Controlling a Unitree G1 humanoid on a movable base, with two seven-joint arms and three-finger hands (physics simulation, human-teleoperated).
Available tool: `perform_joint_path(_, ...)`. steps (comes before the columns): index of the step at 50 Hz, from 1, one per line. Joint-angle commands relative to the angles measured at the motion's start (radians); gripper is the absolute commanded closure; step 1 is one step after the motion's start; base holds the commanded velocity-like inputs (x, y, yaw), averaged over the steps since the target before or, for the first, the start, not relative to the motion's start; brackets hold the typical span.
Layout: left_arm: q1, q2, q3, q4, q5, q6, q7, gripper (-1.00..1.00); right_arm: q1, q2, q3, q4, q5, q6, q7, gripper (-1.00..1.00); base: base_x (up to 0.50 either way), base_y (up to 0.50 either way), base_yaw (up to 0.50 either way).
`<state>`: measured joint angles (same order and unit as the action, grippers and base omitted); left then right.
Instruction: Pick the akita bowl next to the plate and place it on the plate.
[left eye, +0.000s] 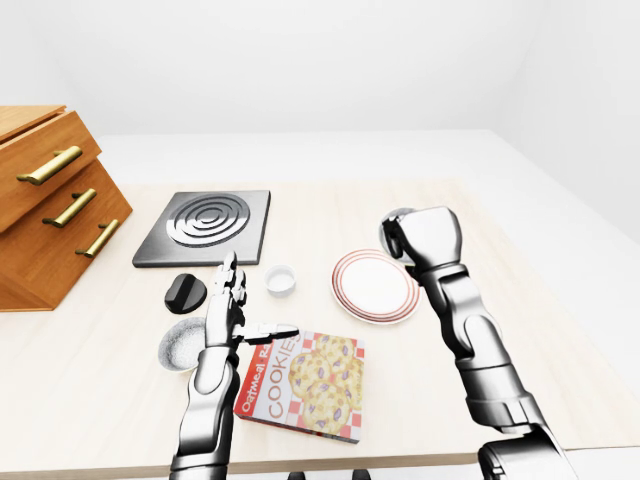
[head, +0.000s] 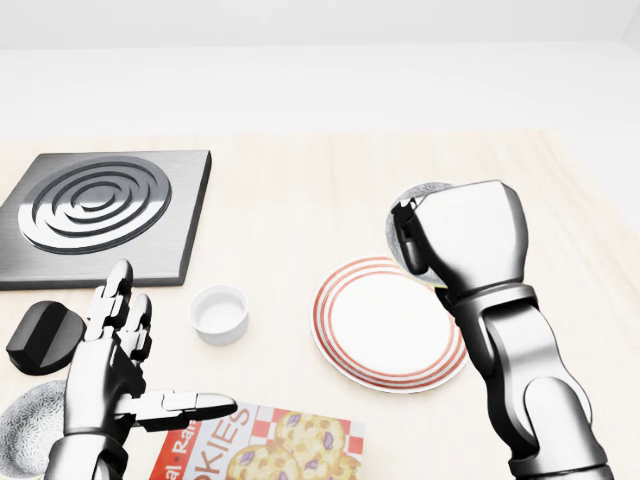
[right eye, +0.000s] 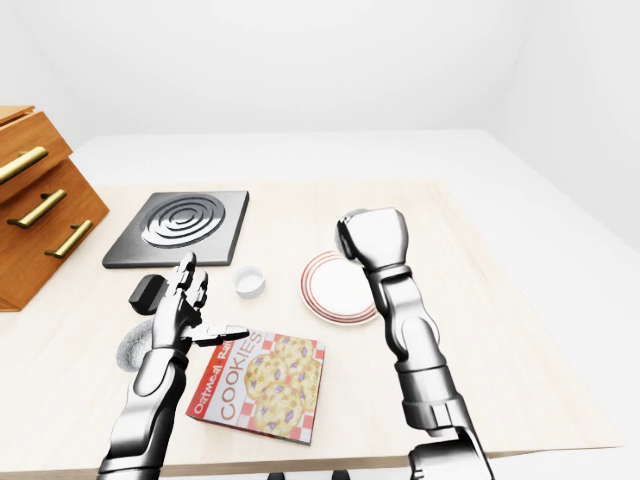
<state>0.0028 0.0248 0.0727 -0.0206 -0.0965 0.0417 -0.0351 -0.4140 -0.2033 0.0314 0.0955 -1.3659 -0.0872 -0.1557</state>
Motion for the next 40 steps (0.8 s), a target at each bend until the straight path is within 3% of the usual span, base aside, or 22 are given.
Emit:
perform_joint_path(1, -0.002, 0.000, 0.001, 0.008, -0.001, -0.005, 0.000, -1.00, -0.010, -0.023, 0.012, 0.052, -0.087, 0.000, -0.066, 1.00, 0.00, 0.00, 0.00)
perform_joint_path(20, 0.000, 0.000, 0.001, -0.001, -0.001, 0.000, 0.000, -1.00, -0.061, 0.014, 0.010, 0.139, 0.030, 0.000, 0.082, 1.00, 0.00, 0.00, 0.00)
perform_joint_path(29, 0.001, 0.000, 0.000, -0.007, -0.001, 0.005, 0.000, -1.00, -0.071, 0.023, 0.023, 0.165, 0.040, 0.000, 0.083, 1.00, 0.00, 0.00, 0.00)
perform_joint_path(34, -0.005, 0.001, 0.003, 0.016, -0.001, -0.011, -0.002, -1.00, -0.076, 0.042, 0.031, 0.184, 0.067, 0.000, 0.100, 1.00, 0.00, 0.00, 0.00)
perform_joint_path(40, 0.000, 0.001, 0.001, -0.001, 0.000, 0.001, 0.000, -1.00, -0.081, 0.052, 0.032, 0.232, 0.107, 0.000, 0.111, 1.00, 0.00, 0.00, 0.00)
